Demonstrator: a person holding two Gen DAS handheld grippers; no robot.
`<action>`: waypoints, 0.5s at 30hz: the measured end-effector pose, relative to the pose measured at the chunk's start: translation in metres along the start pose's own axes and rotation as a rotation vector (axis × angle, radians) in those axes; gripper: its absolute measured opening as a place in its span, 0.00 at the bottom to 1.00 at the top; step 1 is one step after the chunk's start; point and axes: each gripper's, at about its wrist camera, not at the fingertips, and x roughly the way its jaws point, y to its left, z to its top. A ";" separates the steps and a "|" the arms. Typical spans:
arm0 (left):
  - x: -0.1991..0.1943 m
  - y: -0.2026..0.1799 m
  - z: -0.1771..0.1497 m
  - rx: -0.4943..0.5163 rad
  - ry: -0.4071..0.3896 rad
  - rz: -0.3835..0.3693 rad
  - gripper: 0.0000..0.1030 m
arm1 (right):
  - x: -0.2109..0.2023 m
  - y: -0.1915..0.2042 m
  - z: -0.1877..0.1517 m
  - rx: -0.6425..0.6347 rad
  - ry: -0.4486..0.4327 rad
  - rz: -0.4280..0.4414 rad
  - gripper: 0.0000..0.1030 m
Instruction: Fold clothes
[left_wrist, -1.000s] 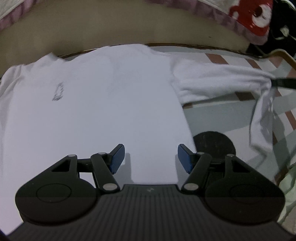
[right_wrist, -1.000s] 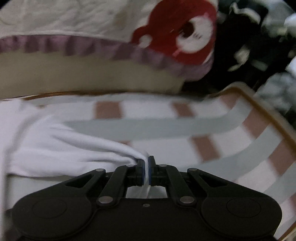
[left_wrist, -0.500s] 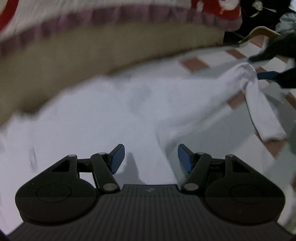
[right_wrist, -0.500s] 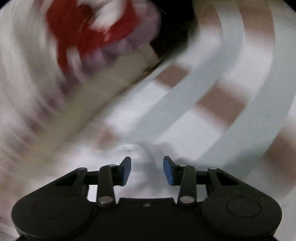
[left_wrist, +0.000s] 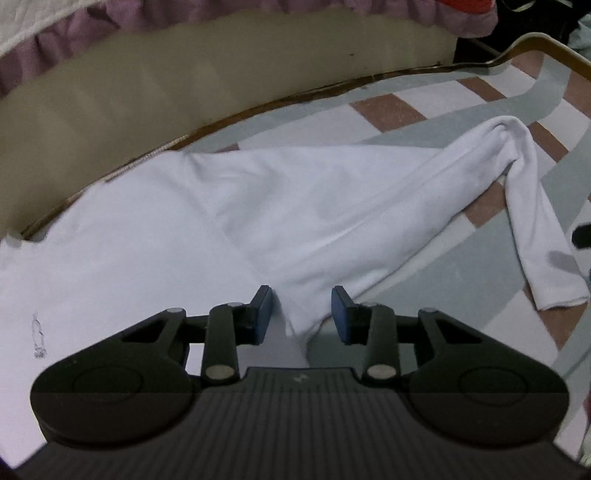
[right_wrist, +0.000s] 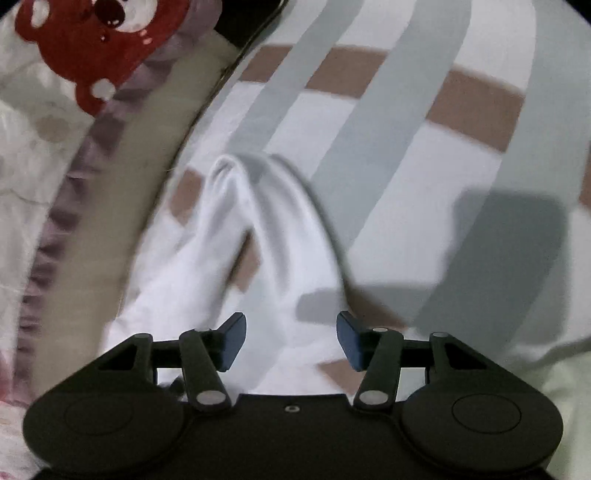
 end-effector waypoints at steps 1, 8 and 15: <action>0.000 -0.001 0.000 0.014 -0.009 0.014 0.34 | 0.004 0.002 -0.001 -0.031 -0.006 -0.050 0.59; 0.005 0.002 -0.005 -0.036 -0.019 0.035 0.35 | 0.045 0.002 -0.005 -0.014 0.165 0.164 0.09; 0.000 0.005 -0.007 -0.022 -0.033 0.046 0.37 | -0.025 -0.005 0.019 -0.174 -0.291 -0.094 0.07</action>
